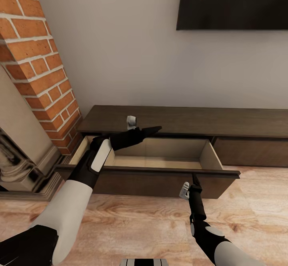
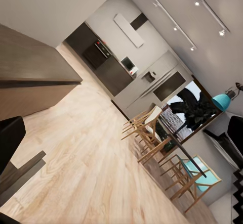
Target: Place each of the two pumpkins and all three candles from the living room inside a cabinet in the living room (use any cabinet), then make sure every cabinet is closed, and position the cauldron so it is next to a table in the living room.
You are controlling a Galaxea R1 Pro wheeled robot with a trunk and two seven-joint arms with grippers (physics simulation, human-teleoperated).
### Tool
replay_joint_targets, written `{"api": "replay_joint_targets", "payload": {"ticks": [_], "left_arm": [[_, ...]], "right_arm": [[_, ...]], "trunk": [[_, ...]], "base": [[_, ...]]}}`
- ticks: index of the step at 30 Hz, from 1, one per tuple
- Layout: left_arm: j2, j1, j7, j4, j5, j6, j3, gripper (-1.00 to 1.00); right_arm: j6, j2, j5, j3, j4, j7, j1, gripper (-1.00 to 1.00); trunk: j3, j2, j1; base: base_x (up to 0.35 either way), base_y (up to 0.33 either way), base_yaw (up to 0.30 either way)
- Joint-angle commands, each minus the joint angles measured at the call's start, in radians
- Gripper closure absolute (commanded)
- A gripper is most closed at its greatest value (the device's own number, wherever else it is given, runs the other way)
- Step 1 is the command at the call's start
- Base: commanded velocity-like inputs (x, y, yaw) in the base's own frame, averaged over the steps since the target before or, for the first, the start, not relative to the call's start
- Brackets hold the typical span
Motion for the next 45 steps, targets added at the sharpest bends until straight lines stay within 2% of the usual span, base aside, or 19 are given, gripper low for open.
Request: {"api": "replay_joint_targets", "payload": {"ticks": [1,11,18,24,30,45], "left_arm": [[0.000,0.000,0.000,0.000,0.000,0.000,0.000,-1.00],[0.000,0.003,0.001,0.001,0.009,-0.011,0.000,-1.00],[0.001,0.003,0.001,0.001,0.035,-0.024,0.000,-1.00],[0.002,0.003,0.002,0.001,0.038,-0.024,0.000,-1.00],[0.003,0.004,0.002,0.002,0.039,-0.024,0.001,-1.00],[-0.002,0.004,0.005,-0.003,0.060,-0.018,0.000,-1.00]], "right_arm": [[0.000,0.000,0.000,0.000,0.000,0.000,0.000,-1.00],[0.000,0.000,0.000,0.000,0.000,0.000,0.000,-1.00],[0.000,0.000,0.000,0.000,0.000,0.000,0.000,-1.00],[0.000,0.000,0.000,0.001,0.000,-0.001,0.000,-1.00],[0.000,0.000,0.000,0.000,0.000,0.000,0.000,-1.00],[-0.002,-0.003,-0.001,-0.001,-0.001,0.009,0.000,-1.00]], "trunk": [[0.000,0.000,0.000],[0.000,0.000,0.000],[0.000,0.000,0.000],[0.000,0.000,0.000],[0.000,0.000,0.000],[0.058,0.003,-0.007]], "base": [[0.000,0.000,0.000],[-0.009,0.000,0.000],[-0.267,0.000,0.000],[-0.253,0.000,0.000],[-0.035,0.000,0.000],[-0.001,0.000,0.000]]}}
